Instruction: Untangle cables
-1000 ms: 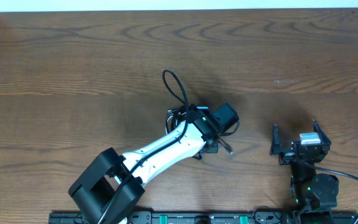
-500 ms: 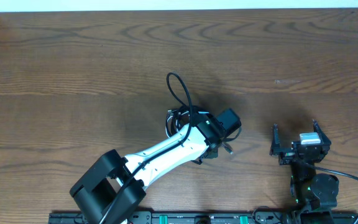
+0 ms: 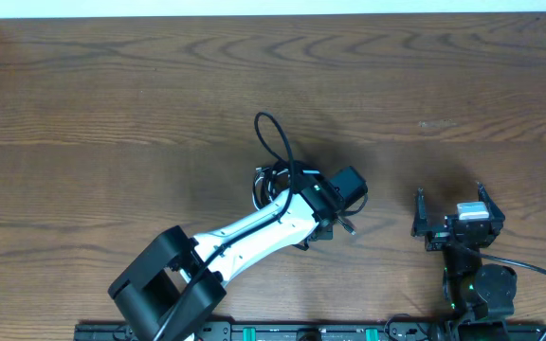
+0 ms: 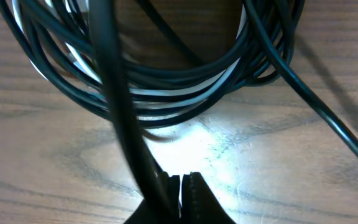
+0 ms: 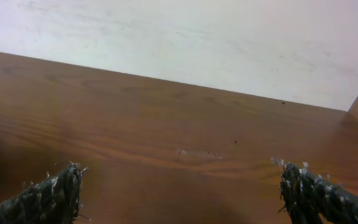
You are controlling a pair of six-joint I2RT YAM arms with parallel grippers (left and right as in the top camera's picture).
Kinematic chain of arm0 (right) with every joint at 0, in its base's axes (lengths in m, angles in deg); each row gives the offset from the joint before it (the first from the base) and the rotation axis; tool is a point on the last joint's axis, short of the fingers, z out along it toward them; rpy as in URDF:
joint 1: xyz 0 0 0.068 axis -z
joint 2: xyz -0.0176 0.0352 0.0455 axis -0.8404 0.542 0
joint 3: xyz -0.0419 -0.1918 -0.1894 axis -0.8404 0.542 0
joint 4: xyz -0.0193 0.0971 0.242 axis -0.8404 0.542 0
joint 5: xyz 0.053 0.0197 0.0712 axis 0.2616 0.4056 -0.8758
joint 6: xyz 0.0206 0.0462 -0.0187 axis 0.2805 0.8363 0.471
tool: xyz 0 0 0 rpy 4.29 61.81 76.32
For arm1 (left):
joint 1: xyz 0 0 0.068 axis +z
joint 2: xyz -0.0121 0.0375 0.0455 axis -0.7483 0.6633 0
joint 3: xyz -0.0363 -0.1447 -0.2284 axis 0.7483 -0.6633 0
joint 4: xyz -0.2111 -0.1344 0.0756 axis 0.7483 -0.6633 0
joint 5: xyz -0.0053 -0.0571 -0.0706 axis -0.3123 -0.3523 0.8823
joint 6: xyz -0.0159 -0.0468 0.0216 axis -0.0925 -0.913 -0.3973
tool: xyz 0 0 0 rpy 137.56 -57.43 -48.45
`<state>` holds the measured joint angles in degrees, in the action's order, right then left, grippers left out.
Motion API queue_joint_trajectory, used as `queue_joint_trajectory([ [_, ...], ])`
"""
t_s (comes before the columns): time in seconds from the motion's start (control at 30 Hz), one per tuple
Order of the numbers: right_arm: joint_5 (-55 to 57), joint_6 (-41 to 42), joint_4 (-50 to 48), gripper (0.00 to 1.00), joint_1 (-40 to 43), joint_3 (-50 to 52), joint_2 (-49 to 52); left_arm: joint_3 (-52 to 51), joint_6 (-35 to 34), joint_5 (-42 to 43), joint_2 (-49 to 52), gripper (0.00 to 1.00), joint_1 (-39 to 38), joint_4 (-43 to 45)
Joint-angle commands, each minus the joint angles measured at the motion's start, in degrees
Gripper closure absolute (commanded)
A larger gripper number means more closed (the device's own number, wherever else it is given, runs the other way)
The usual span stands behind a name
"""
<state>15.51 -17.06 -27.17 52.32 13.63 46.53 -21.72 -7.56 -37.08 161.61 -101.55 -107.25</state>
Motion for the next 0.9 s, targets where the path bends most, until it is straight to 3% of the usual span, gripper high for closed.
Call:
queue_joint_trajectory([
  [0.0, -0.1, 0.6, 0.2, 0.01, -0.4, 0.1, -0.3, -0.4, -0.4, -0.3, 0.1, 0.92, 0.4, -0.2],
  [0.23, -0.1, 0.6, 0.2, 0.01, -0.4, 0.1, -0.3, 2.1, 1.5, 12.0, -3.9, 0.92, 5.4, -0.2],
  [0.33, -0.1, 0.6, 0.2, 0.01, -0.4, 0.1, -0.3, 3.1, 2.3, 22.3, -6.1, 0.92, 9.5, -0.1],
  [0.4, -0.1, 0.6, 0.2, 0.01, -0.4, 0.1, -0.3, 3.1, 3.0, 34.6, -8.1, 0.92, 14.8, 0.5],
  [0.57, -0.1, 0.6, 0.2, 0.01, -0.4, 0.1, -0.3, 3.1, 3.8, 51.2, -9.2, 0.92, 22.9, 1.7],
  [0.87, -0.1, 0.6, 0.2, 0.01, -0.4, 0.1, -0.3, 3.1, 4.6, 52.4, -9.2, 0.92, 28.1, 2.7],
])
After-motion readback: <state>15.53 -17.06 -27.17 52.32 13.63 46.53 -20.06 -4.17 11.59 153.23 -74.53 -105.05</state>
